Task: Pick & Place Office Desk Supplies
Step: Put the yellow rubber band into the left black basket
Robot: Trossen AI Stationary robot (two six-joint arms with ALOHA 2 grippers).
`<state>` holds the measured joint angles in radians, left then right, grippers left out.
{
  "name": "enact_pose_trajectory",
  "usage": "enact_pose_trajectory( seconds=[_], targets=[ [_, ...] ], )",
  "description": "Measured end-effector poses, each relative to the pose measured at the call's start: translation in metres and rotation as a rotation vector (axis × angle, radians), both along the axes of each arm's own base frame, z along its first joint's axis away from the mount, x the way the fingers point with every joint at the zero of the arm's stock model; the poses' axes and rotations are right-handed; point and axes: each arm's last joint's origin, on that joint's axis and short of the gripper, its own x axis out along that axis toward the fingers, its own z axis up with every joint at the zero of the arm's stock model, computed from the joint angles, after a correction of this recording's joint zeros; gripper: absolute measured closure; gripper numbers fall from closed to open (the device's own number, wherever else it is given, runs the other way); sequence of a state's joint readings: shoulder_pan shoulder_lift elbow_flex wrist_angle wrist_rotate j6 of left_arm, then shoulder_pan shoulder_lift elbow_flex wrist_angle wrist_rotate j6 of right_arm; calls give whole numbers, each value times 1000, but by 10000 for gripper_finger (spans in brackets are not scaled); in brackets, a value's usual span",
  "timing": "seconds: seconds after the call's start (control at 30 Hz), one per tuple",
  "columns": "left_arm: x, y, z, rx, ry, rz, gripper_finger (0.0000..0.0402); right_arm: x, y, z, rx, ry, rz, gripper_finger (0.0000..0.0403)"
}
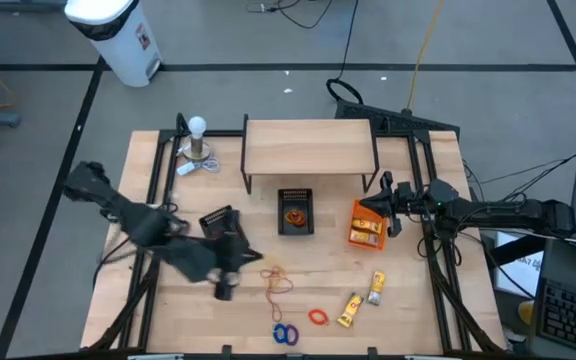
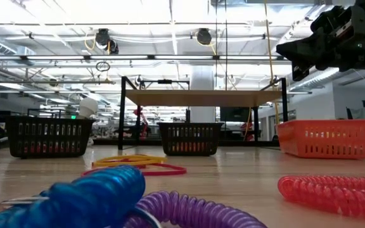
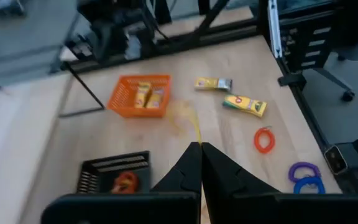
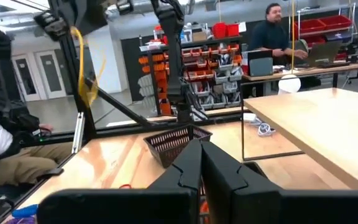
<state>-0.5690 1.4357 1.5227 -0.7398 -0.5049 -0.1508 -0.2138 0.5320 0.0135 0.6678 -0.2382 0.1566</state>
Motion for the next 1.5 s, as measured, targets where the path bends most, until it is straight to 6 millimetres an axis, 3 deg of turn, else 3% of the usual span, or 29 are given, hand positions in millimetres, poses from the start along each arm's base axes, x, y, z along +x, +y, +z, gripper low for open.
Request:
enact_pose_trajectory(
  seconds=[0.27, 0.53, 0.7, 0.83, 1.3, 1.5],
  targets=[
    [-79, 33, 4, -15, -155, 40, 401, 0, 0, -1, -2, 6, -1, 399],
    [-125, 65, -50, -85, -385, -18, 401, 0, 0, 1, -15, -11, -4, 399],
    [-139, 76, -95, -74, -484, -18, 401, 0, 0, 4, -52, -40, -8, 399],
    [-146, 83, -118, -62, -554, -18, 401, 0, 0, 3, -58, -31, -9, 399],
    [-162, 104, -171, -106, -697, -30, 401, 1, 0, 6, -126, -67, -19, 399],
    [-166, 110, -186, -117, -642, -2, 401, 1, 0, 5, -127, -60, -18, 399]
  ],
)
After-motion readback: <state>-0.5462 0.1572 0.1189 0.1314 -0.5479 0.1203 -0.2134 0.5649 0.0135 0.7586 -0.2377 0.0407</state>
